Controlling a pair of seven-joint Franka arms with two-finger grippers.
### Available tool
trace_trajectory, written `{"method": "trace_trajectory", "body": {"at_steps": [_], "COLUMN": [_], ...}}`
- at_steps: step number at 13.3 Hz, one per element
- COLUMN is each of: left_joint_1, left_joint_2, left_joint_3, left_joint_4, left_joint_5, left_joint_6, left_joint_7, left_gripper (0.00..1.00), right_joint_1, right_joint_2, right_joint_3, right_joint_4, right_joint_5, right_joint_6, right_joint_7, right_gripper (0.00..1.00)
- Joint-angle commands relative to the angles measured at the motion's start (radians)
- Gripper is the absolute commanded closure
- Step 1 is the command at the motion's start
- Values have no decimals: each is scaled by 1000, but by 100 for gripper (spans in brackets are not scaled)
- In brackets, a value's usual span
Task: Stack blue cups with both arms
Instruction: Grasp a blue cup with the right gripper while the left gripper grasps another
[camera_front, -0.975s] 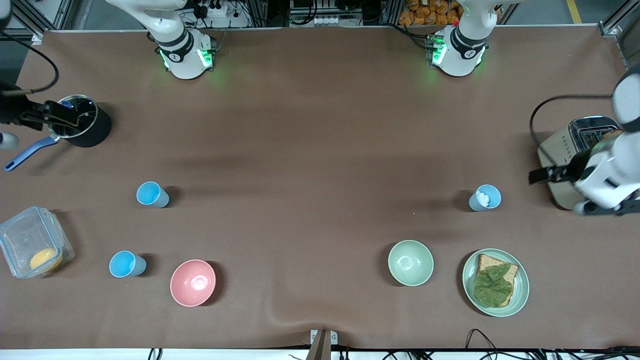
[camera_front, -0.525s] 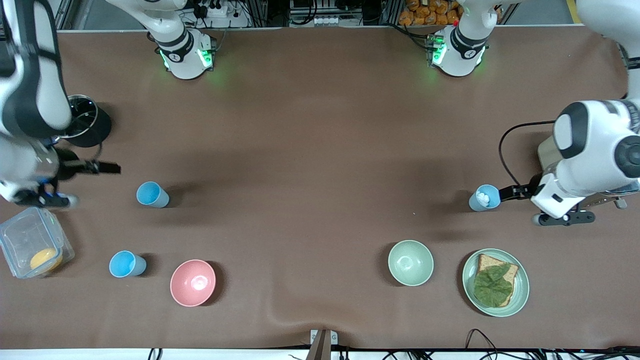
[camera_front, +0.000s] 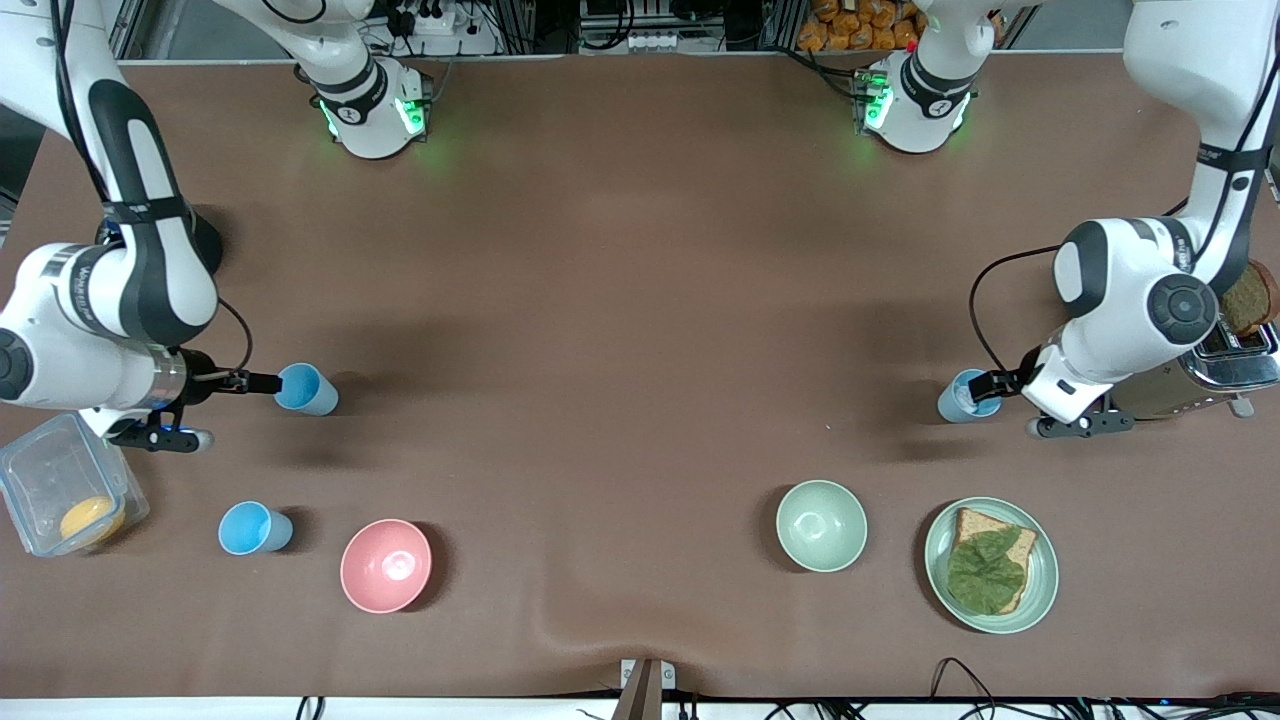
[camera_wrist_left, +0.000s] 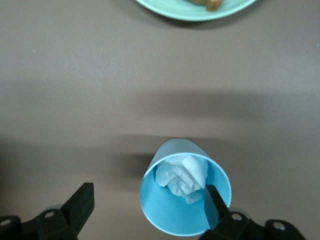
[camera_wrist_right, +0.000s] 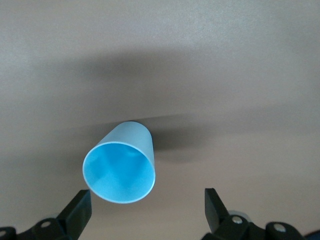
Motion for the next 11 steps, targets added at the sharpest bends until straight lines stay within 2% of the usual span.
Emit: {"method": "trace_trajectory", "body": {"at_steps": [1, 2, 3, 4, 6, 9, 10, 11], "left_joint_1": [5, 5, 5, 5, -9, -17, -17, -17], "left_joint_2": [1, 10, 21, 25, 39, 16, -10, -33], "left_joint_3": [-4, -4, -4, -4, -11, -31, -48, -74], "left_joint_4": [-34, -34, -34, -34, -26, -15, 1, 29], "left_joint_5": [-18, -18, -18, -18, -18, -24, -26, -28], "left_joint_6": [28, 33, 45, 46, 47, 36, 19, -39], "left_joint_7": [20, 20, 20, 20, 8, -10, -18, -21], "left_gripper": [16, 25, 39, 63, 98, 100, 100, 100], "right_joint_1": [-10, -9, -1, 3, 5, 2, 0, 2], "right_joint_2": [12, 13, 13, 13, 29, 47, 52, 52], "right_joint_3": [10, 10, 10, 10, 10, 10, 10, 10], "right_joint_4": [-35, -68, -114, -148, -171, -173, -174, -177], "right_joint_5": [6, 6, 6, 6, 6, 8, 8, 8], "right_joint_6": [55, 99, 168, 228, 282, 299, 324, 333], "right_joint_7": [4, 4, 5, 8, 8, 8, 8, 8], "right_gripper": [0, 0, 0, 0, 0, 0, 25, 58]}}
